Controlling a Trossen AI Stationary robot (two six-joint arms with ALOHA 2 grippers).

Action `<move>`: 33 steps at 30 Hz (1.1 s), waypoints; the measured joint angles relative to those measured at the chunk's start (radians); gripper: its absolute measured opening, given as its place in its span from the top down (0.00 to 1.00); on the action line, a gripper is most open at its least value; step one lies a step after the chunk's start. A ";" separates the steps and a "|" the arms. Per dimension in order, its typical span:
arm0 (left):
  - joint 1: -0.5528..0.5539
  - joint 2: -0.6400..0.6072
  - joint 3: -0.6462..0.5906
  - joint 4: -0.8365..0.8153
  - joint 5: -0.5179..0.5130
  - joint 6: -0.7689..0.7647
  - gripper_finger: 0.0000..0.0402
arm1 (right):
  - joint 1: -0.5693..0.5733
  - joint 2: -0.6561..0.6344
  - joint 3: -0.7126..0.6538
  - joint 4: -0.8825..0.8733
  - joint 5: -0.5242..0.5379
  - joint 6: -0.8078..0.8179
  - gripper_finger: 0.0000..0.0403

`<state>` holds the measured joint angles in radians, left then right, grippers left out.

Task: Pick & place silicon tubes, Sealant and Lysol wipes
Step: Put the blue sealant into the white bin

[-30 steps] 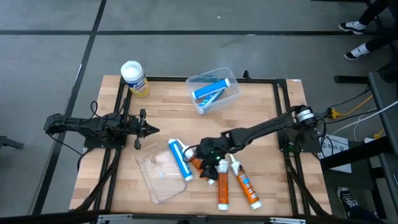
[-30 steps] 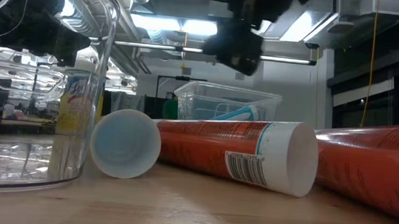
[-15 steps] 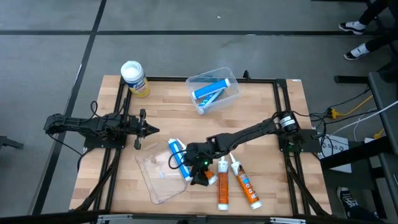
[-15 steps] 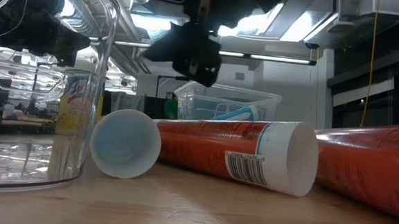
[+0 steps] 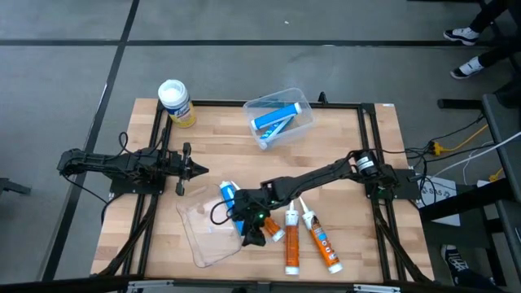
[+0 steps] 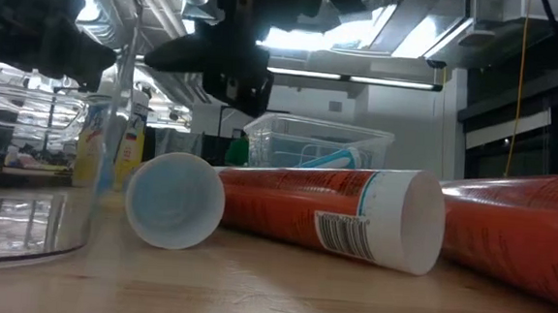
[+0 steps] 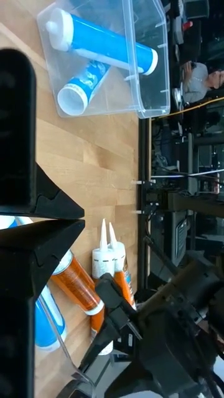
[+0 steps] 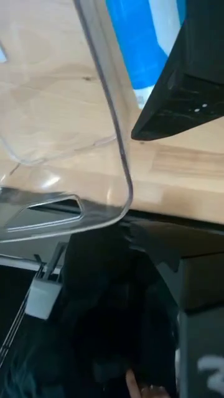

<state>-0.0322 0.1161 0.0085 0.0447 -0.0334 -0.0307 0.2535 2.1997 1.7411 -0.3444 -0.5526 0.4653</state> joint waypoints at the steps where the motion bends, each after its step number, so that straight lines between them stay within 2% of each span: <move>1: 0.000 0.000 0.000 0.001 0.000 0.000 0.97 | 0.000 0.003 0.007 0.003 -0.001 -0.001 0.44; 15: 0.000 0.000 0.000 0.003 0.000 0.000 0.97 | 0.003 0.095 0.131 0.098 -0.026 -0.106 0.44; 23: 0.000 0.000 0.000 0.004 0.000 0.000 0.98 | 0.003 0.107 0.151 0.003 -0.025 -0.088 0.44; 30: 0.000 0.000 0.000 0.004 0.000 0.000 0.97 | 0.003 0.100 0.151 -0.012 -0.025 -0.079 0.44; 33: 0.000 0.000 0.000 0.004 0.000 0.000 0.97 | 0.003 0.098 0.151 -0.048 0.014 -0.101 0.44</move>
<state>-0.0320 0.1158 0.0082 0.0483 -0.0334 -0.0304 0.2562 2.2982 1.8923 -0.3928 -0.5381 0.3639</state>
